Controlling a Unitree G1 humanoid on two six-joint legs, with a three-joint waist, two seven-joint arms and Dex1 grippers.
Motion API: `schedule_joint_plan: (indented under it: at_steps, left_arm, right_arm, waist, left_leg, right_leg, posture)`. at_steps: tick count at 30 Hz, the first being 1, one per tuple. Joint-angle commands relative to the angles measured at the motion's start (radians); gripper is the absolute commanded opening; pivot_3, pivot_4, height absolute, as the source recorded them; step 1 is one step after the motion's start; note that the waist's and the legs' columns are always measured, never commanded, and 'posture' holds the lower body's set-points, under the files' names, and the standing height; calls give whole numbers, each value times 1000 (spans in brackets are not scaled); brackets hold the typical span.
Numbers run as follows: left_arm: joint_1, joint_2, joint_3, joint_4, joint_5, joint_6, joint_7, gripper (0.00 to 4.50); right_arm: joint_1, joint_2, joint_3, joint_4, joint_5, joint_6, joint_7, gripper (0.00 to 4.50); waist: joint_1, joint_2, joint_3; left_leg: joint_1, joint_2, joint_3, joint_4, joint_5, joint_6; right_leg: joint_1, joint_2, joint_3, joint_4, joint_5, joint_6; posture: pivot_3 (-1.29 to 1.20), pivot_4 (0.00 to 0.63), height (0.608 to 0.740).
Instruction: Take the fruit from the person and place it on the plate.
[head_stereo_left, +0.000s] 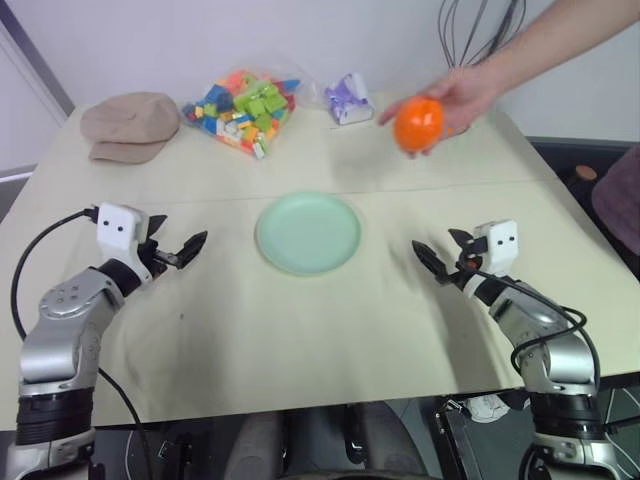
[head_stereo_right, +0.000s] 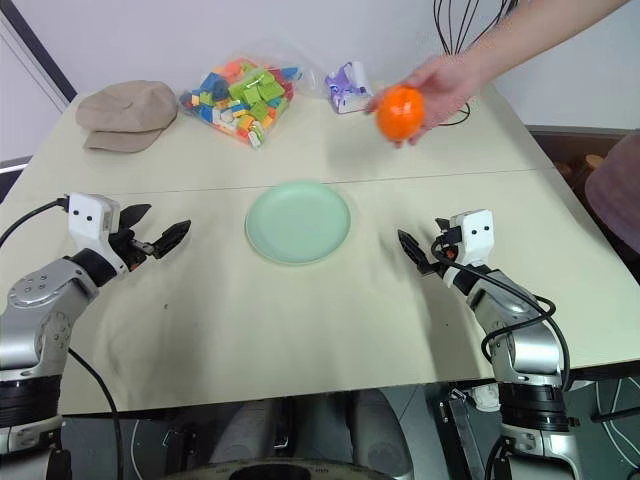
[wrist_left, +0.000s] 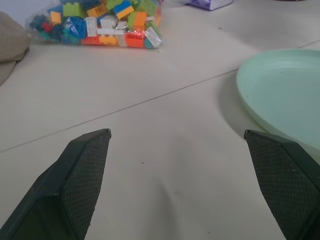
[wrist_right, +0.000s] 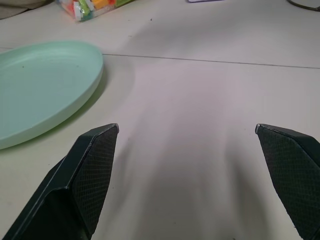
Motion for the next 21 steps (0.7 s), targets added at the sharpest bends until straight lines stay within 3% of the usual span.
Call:
schedule_joint_plan:
  at_steps: [1,7,11,15,21]
  left_arm:
    - [-10,14,22,-34,-13,-7,-5,4466]
    - [-15,20,19,-20,-10,-7,-14,4466]
    - [-21,23,15,-10,-8,-6,-23,4466]
    - [-44,19,-1,9,0,-11,-31,4466]
    - [-62,10,-12,24,4,-18,-28,4466]
  right_arm:
    - [-9,0,-39,-64,26,-2,-14,4500]
    - [-110,34,-213,-298,358,178,-145,4500]
    - [-153,31,-247,-408,547,269,-217,4500]
    - [-162,-4,-168,-434,512,292,-218,4500]
    - [-260,-15,-76,-298,374,207,-173,4500]
  waist:
    - [0,0,0]
    - [-1,1,1]
    - [-1,1,1]
    - [1,1,1]
    - [-2,1,1]
  left_leg:
    - [0,0,0,0,0,0]
    - [-1,0,0,0,0,0]
    - [-1,1,-1,-1,0,0]
    - [-1,1,-1,-1,0,0]
    - [-1,0,0,-1,0,0]
  right_leg:
    - [0,0,0,0,0,0]
    - [-1,0,0,0,0,0]
    - [-1,0,0,0,0,0]
    - [-1,0,0,-1,0,0]
    - [-1,-1,0,-2,0,0]
  posture:
    - [0,150,740]
    - [0,150,740]
    - [0,150,740]
    - [0,150,740]
    - [0,150,740]
